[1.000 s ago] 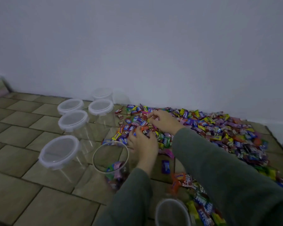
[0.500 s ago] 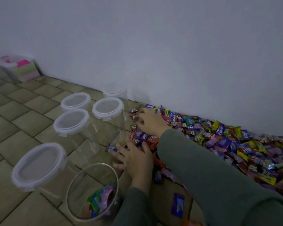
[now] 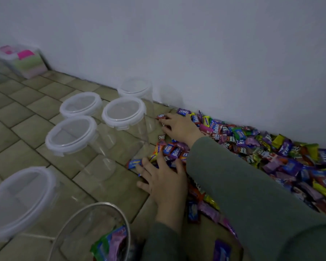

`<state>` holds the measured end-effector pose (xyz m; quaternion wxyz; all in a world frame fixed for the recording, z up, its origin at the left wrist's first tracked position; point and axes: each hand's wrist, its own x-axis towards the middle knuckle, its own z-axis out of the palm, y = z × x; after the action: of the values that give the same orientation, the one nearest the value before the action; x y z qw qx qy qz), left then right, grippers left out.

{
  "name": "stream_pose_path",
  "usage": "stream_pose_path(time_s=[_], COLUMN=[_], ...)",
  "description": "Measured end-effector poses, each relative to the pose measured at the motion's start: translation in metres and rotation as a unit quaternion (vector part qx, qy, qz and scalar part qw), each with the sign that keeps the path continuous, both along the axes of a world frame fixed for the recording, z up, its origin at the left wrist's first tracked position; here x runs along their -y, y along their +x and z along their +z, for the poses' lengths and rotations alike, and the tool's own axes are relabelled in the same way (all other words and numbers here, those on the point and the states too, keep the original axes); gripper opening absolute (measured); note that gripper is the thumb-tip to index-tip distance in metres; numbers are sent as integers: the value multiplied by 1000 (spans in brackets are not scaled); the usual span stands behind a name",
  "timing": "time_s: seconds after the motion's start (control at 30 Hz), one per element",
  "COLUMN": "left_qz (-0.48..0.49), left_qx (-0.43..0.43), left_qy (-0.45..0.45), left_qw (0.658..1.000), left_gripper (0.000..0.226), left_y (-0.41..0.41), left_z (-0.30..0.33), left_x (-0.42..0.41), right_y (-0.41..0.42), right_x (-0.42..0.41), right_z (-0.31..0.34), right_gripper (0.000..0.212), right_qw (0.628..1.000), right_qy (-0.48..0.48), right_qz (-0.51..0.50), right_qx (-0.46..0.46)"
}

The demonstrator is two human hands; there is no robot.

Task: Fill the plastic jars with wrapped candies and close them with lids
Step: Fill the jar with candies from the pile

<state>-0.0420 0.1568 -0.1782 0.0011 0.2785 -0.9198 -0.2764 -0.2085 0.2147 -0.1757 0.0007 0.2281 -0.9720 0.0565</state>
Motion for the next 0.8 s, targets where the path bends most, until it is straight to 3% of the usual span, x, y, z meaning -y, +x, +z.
stream_pose_path(time_s=[0.33,0.5,0.7,0.8], left_qz=[-71,-68,-86,-97], left_qx=[-45,-138,-4,9], left_qy=[-16,-12,0,-18], left_qw=[996,988,996,995], left_gripper=[46,48,68,72], left_y=[2,-5,-32,-38], left_z=[-4,5,0,-3], left_x=[-15,-19,-15,-15], right_y=[24,23,4,-2], right_x=[-38,-47,-35,-36], right_z=[-3,12,5,-7], right_gripper=[46,37,49,56], right_qw=[994,992,996,998], right_qy=[72,-5,-17,-8], right_qz=[5,-27,-24,-37], right_qx=[-81,-126,-83,-40])
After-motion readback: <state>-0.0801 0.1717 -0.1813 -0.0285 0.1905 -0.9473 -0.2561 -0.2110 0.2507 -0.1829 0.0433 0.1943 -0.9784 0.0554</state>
